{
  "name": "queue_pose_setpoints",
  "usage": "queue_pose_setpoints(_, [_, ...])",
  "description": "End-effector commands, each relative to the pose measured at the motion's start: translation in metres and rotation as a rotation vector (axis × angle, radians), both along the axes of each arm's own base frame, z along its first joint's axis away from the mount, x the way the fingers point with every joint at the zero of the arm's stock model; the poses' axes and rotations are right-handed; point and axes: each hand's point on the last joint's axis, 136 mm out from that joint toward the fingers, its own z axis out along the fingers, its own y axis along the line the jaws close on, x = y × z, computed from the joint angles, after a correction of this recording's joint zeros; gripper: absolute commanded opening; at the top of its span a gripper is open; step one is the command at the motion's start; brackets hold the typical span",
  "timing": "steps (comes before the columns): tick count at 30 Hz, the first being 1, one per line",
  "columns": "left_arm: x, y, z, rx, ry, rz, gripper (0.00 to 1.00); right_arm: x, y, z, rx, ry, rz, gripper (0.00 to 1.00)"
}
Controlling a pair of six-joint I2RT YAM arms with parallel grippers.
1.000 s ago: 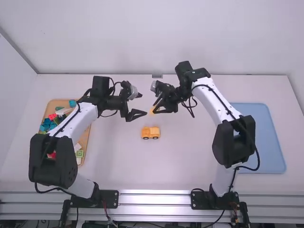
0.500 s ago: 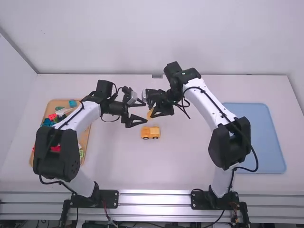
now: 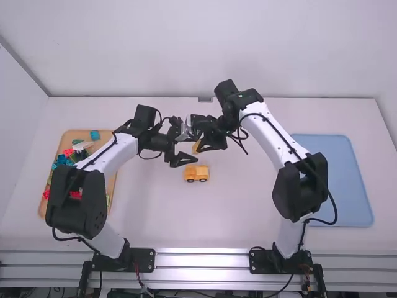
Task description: Assemble lego blocks to make yellow taxi
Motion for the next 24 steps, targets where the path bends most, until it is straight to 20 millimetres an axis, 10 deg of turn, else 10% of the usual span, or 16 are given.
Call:
queue_pose_setpoints(1, [-0.0016, -0.0014, -0.0069, -0.002, 0.016, -0.01, 0.84, 0.0002, 0.0053, 0.0117, 0.026, -0.018, 0.008, 0.0])
queue_pose_setpoints(10, [0.0057, 0.0005, -0.0094, 0.024, -0.019, 0.009, 0.75, -0.0033, 0.0086, 0.0158, 0.061, -0.007, 0.026, 0.0])
queue_pose_setpoints(24, [0.0065, 0.0014, -0.0119, 0.039, -0.017, 0.017, 0.36, -0.0033, 0.0096, 0.0165, 0.068, -0.015, 0.035, 0.0])
